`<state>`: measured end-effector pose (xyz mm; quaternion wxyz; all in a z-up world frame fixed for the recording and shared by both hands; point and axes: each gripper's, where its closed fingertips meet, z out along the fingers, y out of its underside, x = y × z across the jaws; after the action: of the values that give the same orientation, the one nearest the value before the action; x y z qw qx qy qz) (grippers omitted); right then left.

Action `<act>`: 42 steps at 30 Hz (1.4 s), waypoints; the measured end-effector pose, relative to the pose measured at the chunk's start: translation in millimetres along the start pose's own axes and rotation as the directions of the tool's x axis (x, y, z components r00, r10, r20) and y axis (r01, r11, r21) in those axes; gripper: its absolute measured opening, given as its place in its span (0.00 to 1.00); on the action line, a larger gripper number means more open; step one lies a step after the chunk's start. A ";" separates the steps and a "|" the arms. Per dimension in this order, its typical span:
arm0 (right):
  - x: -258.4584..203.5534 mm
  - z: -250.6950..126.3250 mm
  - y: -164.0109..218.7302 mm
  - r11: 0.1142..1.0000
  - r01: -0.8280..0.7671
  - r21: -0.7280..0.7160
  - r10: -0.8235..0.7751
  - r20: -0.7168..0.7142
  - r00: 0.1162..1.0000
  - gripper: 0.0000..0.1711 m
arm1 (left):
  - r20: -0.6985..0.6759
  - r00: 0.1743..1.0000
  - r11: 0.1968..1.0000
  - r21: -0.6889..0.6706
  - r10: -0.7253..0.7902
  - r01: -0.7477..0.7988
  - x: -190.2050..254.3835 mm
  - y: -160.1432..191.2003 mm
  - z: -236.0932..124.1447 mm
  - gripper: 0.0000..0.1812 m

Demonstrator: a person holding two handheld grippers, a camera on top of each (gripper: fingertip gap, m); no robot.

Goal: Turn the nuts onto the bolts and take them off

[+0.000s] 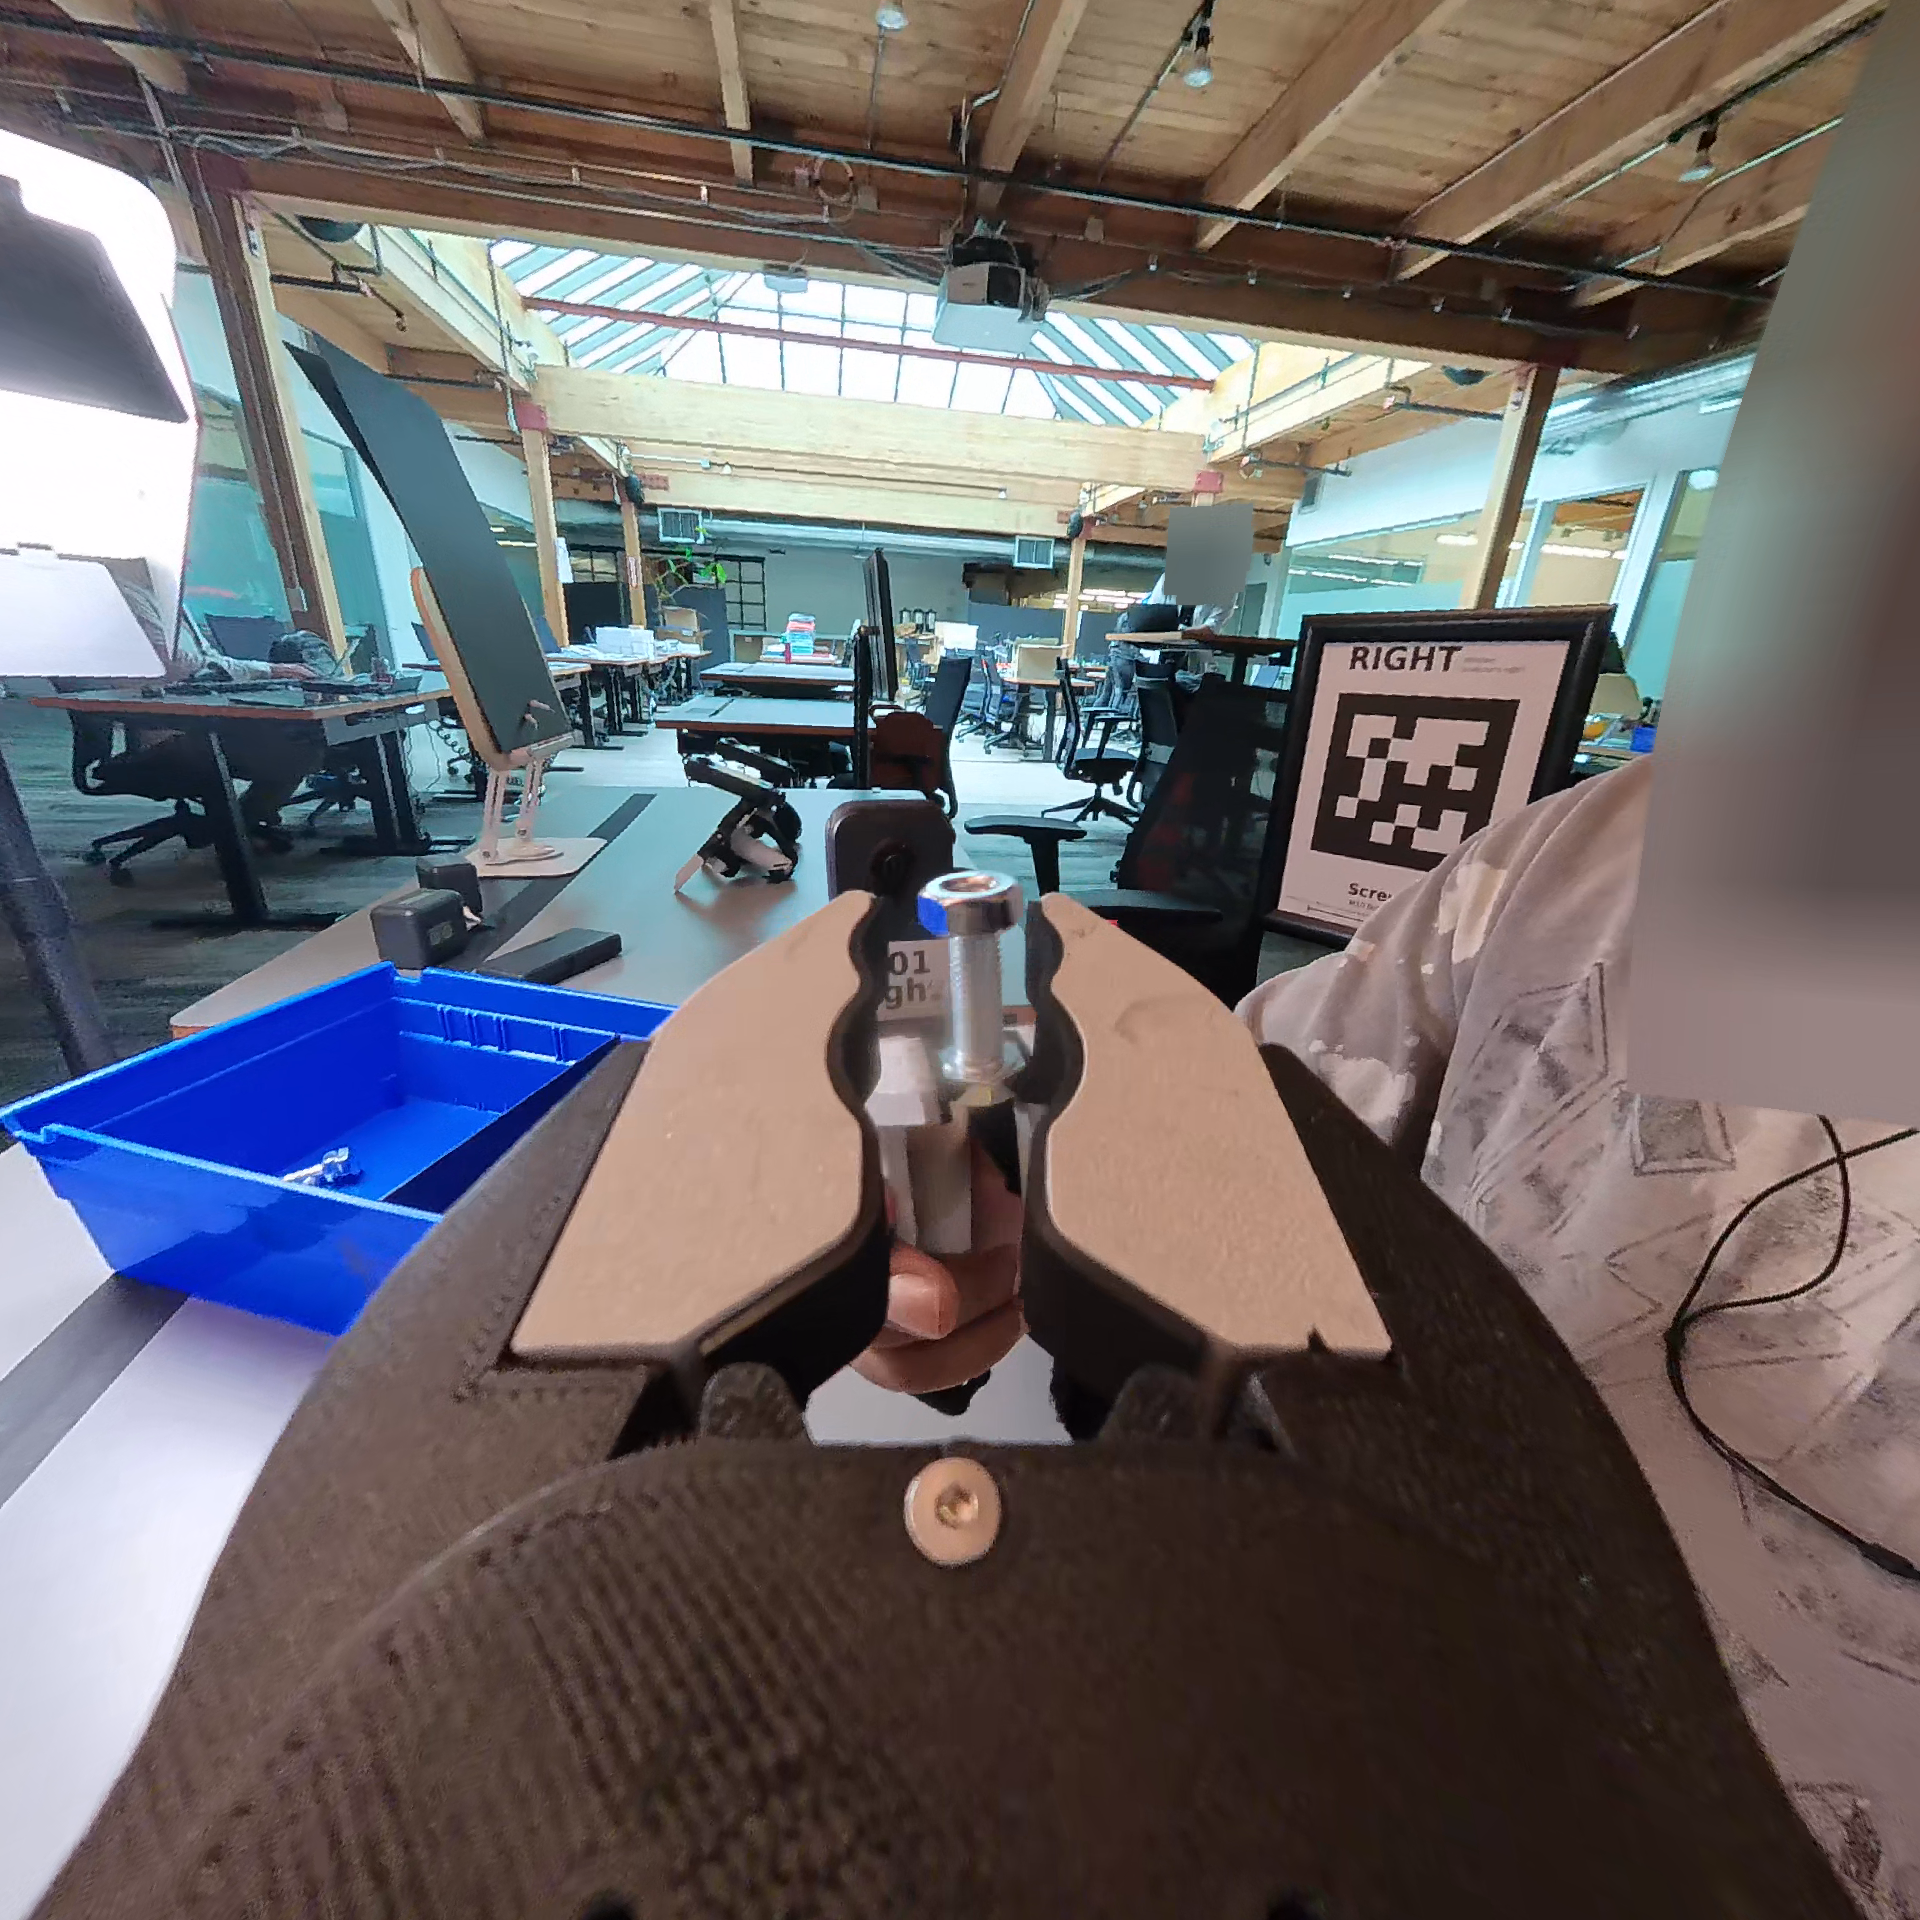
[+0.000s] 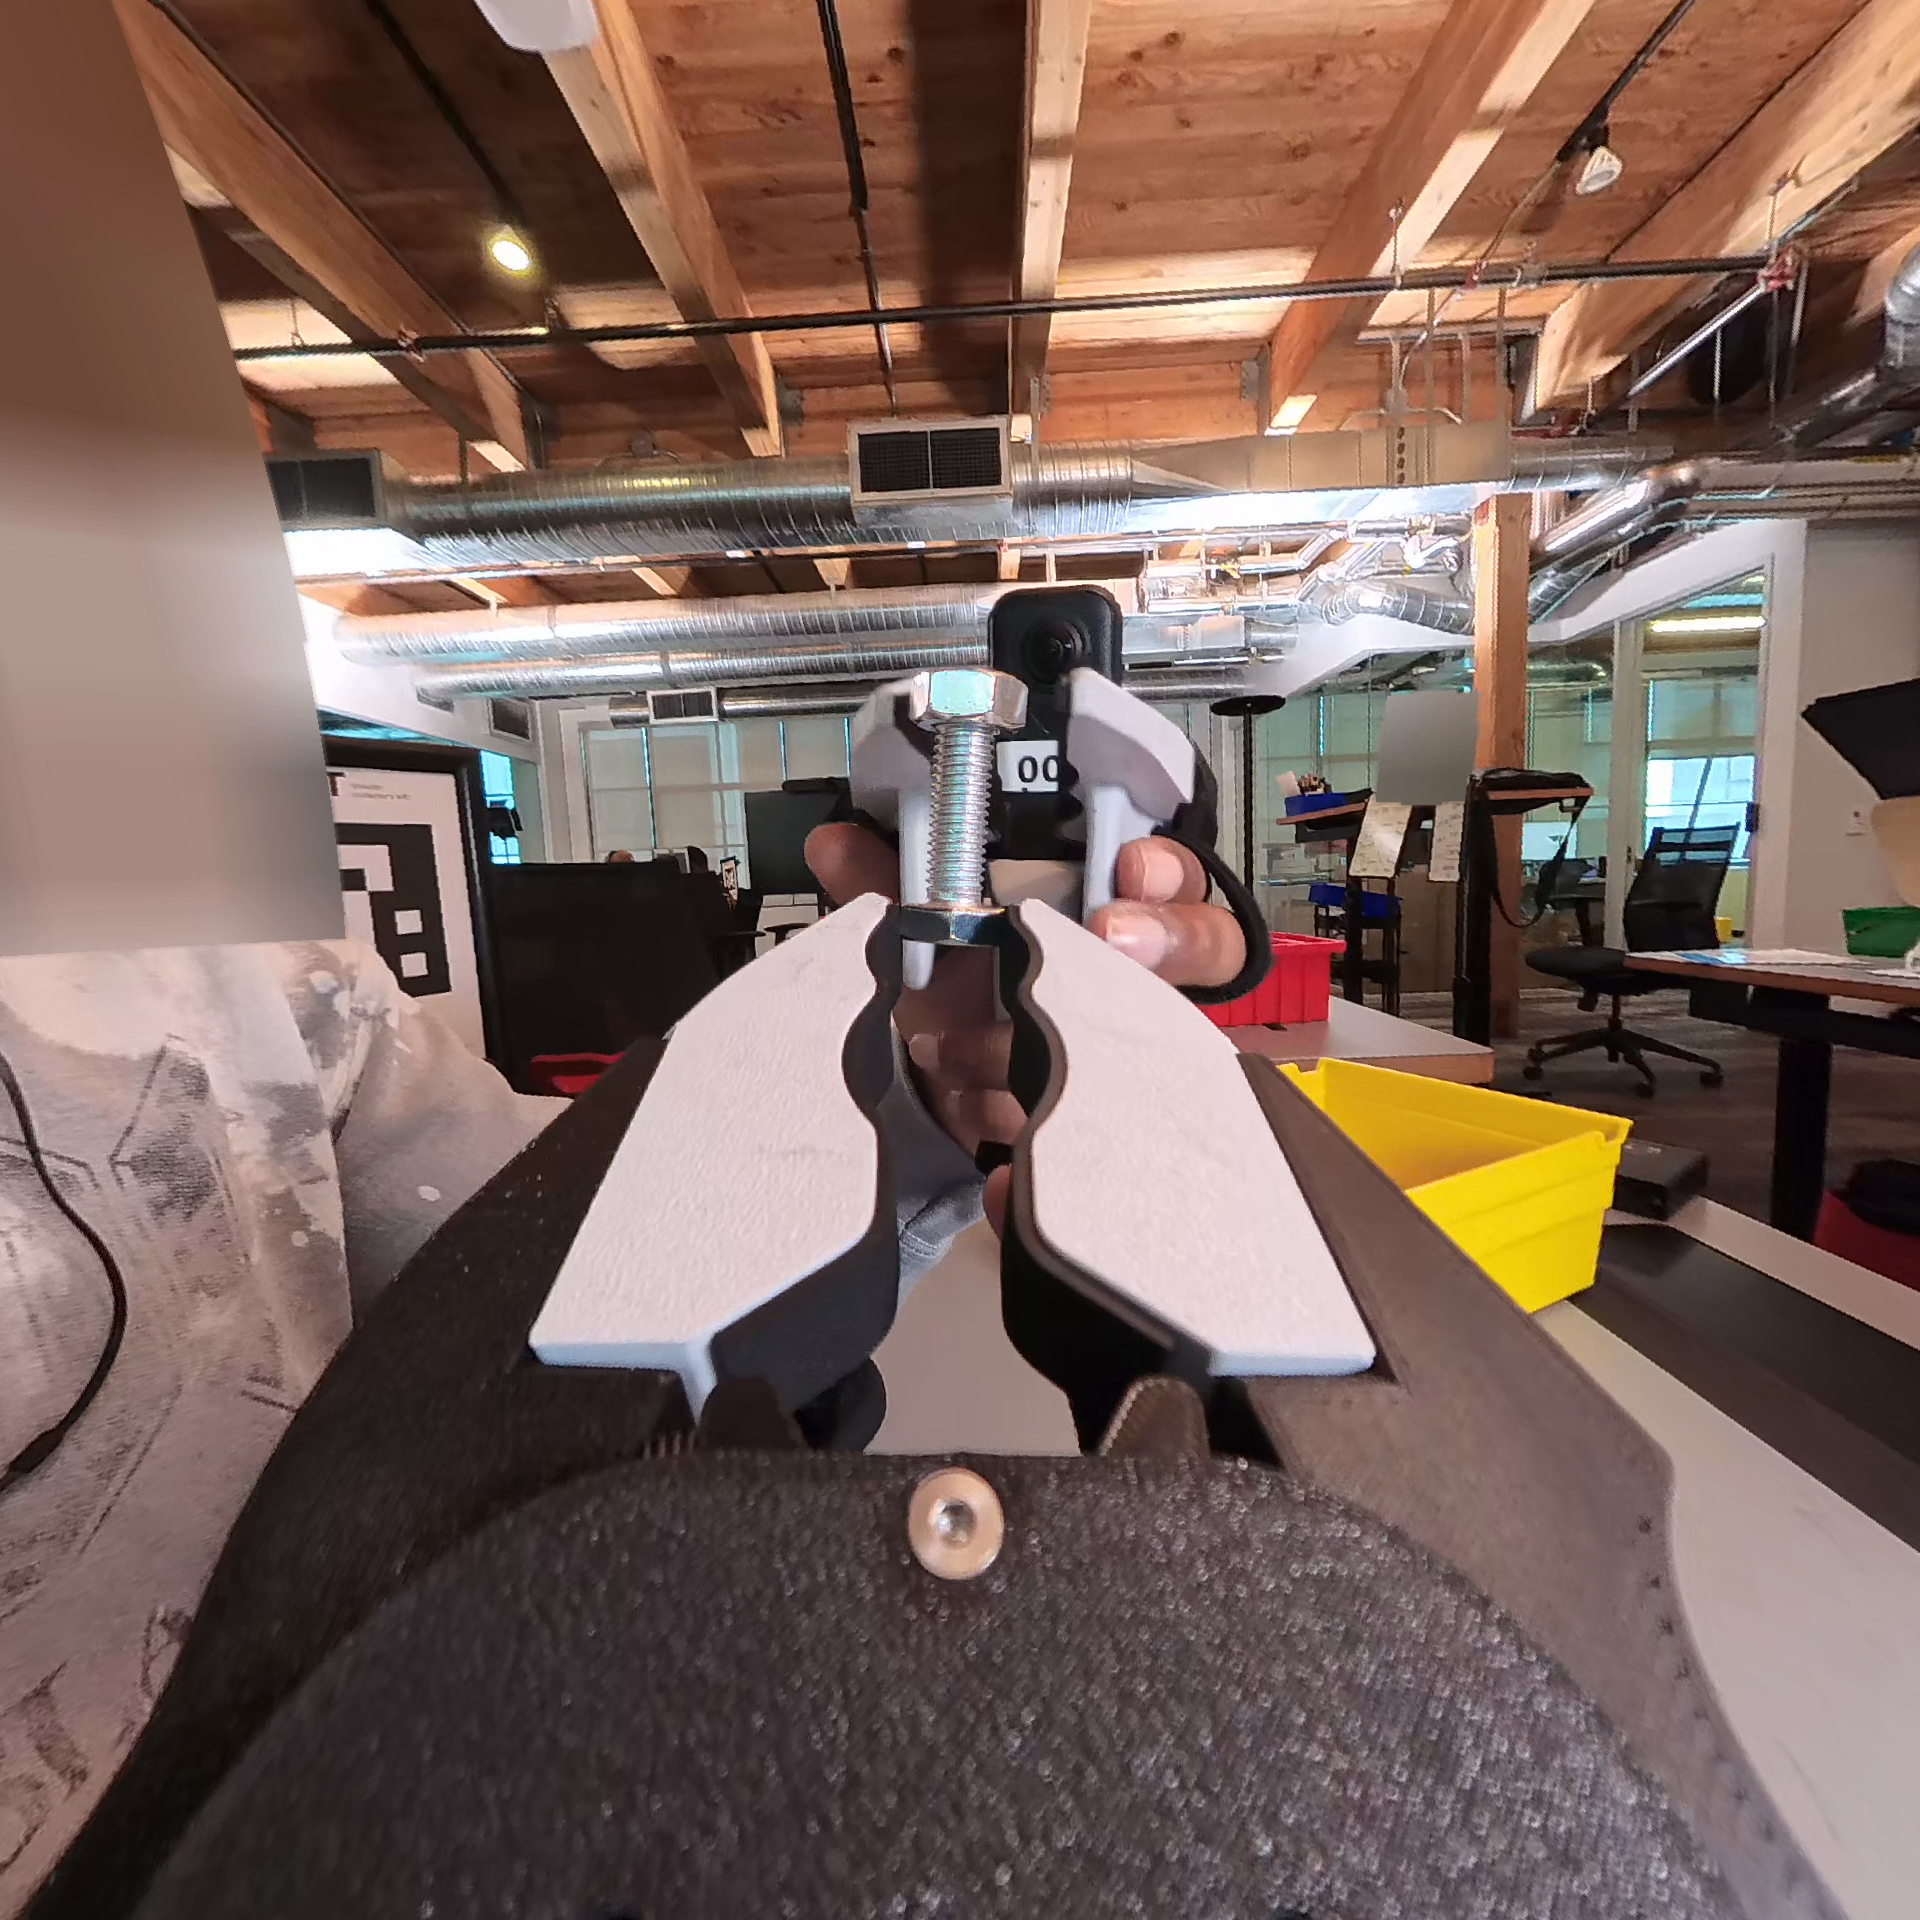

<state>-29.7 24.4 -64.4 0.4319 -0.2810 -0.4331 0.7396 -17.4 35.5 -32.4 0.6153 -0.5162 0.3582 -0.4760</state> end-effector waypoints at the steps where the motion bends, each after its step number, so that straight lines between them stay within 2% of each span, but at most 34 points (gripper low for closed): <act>1: -1.2 -0.2 -1.0 1.000 0.002 0.003 -0.002 0.006 1.000 0.10 | 0.004 1.000 1.000 -0.005 -0.010 0.010 -2.3 1.5 -0.4 0.14; 5: -3.0 -3.7 -8.9 1.000 0.012 0.025 -0.012 0.023 1.000 0.10 | 0.053 0.998 1.000 0.008 -0.026 0.026 -14.8 1.8 -7.7 0.11; 15: 1.5 -3.3 -1.5 1.000 0.011 0.002 -0.011 0.002 1.000 0.10 | 0.025 0.999 0.999 0.014 -0.034 0.034 -7.7 1.0 -1.7 0.14; 19: -1.3 -5.1 -5.7 1.000 0.012 0.021 -0.013 0.022 1.000 0.10 | 0.103 0.994 0.999 0.019 -0.040 0.039 -23.7 1.8 -10.2 0.11; 24: 6.0 -5.6 0.4 1.000 0.017 -0.007 -0.017 -0.018 1.000 0.10 | 0.024 0.999 0.999 0.011 -0.045 0.044 -5.0 0.9 0.9 0.15; 29: 1.3 -5.5 0.8 1.000 0.006 0.000 -0.006 0.011 1.000 0.10 | 0.000 0.999 0.999 -0.010 -0.042 0.042 -2.1 4.4 3.1 0.12; 32: -2.8 -7.4 -4.2 1.000 -0.001 0.022 0.000 0.042 0.999 0.10 | 0.036 0.998 0.998 0.036 -0.050 0.048 -11.9 -0.9 -7.0 0.07; 39: 2.4 -7.0 1.5 1.000 0.010 -0.007 -0.010 0.010 1.000 0.10 | -0.033 0.998 0.998 0.017 -0.055 0.056 1.7 1.3 -0.1 0.14; 42: 1.6 -6.0 3.3 1.000 0.012 -0.014 -0.012 0.009 1.000 0.10 | 0.000 1.000 0.999 -0.010 -0.031 0.031 -1.6 5.9 2.9 0.13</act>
<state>-27.0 27.4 -70.2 0.4323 -0.2782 -0.4419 0.7351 -13.9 38.0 -37.6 0.6052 -0.5246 0.3525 -0.4840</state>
